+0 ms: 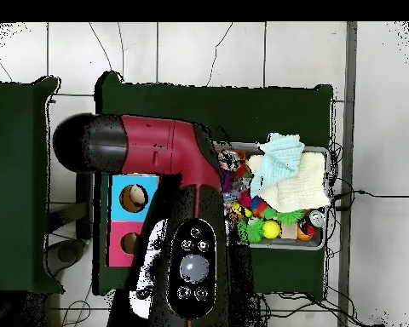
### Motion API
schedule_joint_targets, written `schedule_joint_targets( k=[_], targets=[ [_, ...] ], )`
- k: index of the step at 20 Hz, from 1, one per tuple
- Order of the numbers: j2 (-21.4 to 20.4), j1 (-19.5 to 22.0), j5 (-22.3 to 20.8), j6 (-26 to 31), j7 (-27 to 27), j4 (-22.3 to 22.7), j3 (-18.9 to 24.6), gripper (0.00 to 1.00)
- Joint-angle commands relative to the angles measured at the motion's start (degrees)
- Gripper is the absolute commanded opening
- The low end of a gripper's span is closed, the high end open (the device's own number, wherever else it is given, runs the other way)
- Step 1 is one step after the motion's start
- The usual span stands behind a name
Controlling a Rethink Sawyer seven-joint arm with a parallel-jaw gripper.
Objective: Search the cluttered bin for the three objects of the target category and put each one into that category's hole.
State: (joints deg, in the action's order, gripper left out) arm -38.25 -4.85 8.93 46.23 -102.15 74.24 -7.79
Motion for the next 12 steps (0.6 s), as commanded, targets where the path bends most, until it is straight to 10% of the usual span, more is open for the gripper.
schedule_joint_targets(
  k=[1, 7, 8, 12],
  targets=[
    [6.5, -0.8, -3.4, -4.2, -9.2, 9.0, 1.2, 1.00],
    [9.1, -0.1, -4.1, -9.4, -7.3, 9.4, 1.9, 1.00],
    [9.1, 0.0, -4.0, -9.8, -7.3, 9.6, 1.9, 0.00],
    [8.8, 0.3, -4.1, -11.8, -6.8, 10.5, 2.3, 0.00]
  ],
)
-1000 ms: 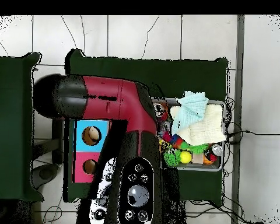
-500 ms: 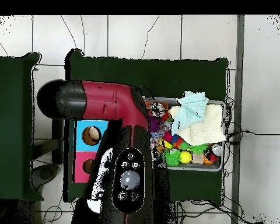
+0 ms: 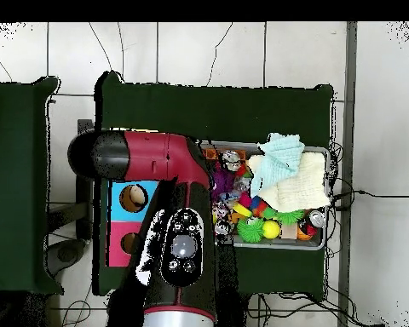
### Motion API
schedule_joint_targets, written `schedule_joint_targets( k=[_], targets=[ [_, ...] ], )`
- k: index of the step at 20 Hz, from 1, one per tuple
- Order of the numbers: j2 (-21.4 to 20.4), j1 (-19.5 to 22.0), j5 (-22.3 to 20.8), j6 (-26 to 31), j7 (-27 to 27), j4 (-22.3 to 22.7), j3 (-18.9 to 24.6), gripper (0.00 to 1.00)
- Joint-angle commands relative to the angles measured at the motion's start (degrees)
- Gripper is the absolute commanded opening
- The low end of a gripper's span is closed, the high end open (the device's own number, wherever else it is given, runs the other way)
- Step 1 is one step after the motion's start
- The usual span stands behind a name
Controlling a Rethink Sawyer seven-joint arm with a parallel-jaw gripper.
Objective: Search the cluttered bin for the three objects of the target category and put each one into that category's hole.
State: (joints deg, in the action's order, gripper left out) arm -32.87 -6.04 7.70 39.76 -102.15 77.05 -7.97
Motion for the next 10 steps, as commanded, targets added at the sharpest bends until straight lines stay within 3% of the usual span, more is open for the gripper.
schedule_joint_targets(
  k=[1, 10],
  targets=[
    [3.5, 1.4, -3.0, -5.9, -6.8, 7.7, 2.3, 0.00],
    [3.4, 1.1, -2.1, -8.8, -9.4, 9.6, 2.1, 0.00]
  ],
)
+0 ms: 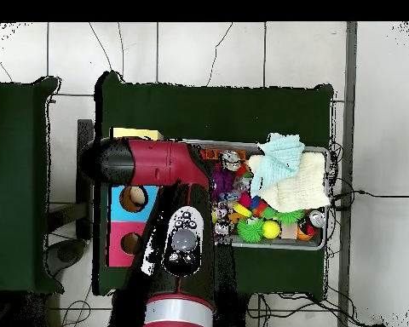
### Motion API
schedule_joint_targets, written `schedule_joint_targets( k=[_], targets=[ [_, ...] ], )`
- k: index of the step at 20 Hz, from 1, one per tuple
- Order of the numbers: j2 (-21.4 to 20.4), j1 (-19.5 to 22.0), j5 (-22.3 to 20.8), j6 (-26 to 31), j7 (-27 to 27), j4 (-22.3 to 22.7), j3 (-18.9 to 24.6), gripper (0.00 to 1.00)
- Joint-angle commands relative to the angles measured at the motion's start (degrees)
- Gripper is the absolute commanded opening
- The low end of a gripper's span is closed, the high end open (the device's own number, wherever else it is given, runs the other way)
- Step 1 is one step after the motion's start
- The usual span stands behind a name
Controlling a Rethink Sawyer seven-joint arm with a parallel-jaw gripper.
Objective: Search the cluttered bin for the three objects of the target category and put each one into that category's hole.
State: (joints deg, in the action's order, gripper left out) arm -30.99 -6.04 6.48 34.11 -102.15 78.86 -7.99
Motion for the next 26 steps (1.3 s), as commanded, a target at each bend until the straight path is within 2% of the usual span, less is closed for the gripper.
schedule_joint_targets(
  k=[1, 6, 10, 13, 26],
  targets=[
    [1.5, 1.5, -0.8, -3.7, -8.9, 8.2, 2.6, 0.00],
    [1.6, 3.0, 0.5, -4.5, -7.7, 9.7, 5.3, 0.00],
    [1.7, 2.1, 0.8, -1.9, -7.4, 9.9, 5.8, 0.00],
    [2.3, 1.7, 0.9, -3.5, -7.9, 10.3, 6.3, 0.00],
    [2.9, -2.8, 2.5, -4.1, -13.3, 9.6, 3.8, 0.00]
  ],
)
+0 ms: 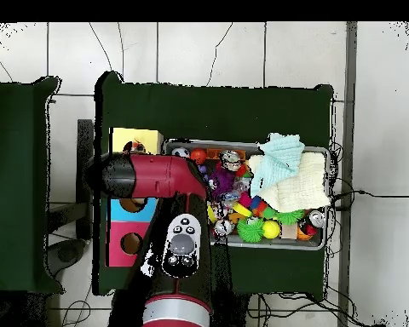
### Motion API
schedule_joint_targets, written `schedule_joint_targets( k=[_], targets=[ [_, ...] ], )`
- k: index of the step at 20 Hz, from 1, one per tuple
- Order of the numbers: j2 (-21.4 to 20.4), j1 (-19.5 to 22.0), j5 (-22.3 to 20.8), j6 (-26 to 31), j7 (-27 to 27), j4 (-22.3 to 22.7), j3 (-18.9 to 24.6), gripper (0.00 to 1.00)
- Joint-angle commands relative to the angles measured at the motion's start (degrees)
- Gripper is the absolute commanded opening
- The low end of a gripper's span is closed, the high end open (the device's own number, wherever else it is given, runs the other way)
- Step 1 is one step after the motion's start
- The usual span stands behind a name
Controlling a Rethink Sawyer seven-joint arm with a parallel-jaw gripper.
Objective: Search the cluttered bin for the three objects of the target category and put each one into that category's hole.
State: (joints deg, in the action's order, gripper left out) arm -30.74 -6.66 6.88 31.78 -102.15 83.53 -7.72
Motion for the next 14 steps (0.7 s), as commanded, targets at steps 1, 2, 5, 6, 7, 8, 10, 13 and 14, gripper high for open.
schedule_joint_targets(
  k=[1, 2, 5, 6, 7, 8, 10, 13, 14],
  targets=[
    [2.8, -2.6, 2.2, -1.6, -13.6, 4.6, 3.2, 0.00],
    [2.9, -2.8, 2.4, -1.6, -13.9, 4.5, 3.0, 0.00],
    [3.2, -3.6, 2.9, -1.6, -14.5, 4.1, 2.3, 0.00],
    [3.3, -3.9, 3.1, -1.5, -14.7, 3.9, 2.0, 0.00],
    [3.5, -4.1, 3.3, -1.5, -14.9, 3.7, 1.7, 0.00],
    [3.6, -4.3, 3.4, -1.5, -15.0, 3.6, 1.5, 0.00],
    [3.8, -4.4, 3.6, -1.9, -15.0, 3.5, 1.2, 0.00],
    [4.4, -4.8, 3.8, -2.5, -15.2, 3.1, 0.6, 0.00],
    [4.5, -5.0, 3.9, -2.7, -15.3, 3.0, 0.4, 0.00]
  ],
)
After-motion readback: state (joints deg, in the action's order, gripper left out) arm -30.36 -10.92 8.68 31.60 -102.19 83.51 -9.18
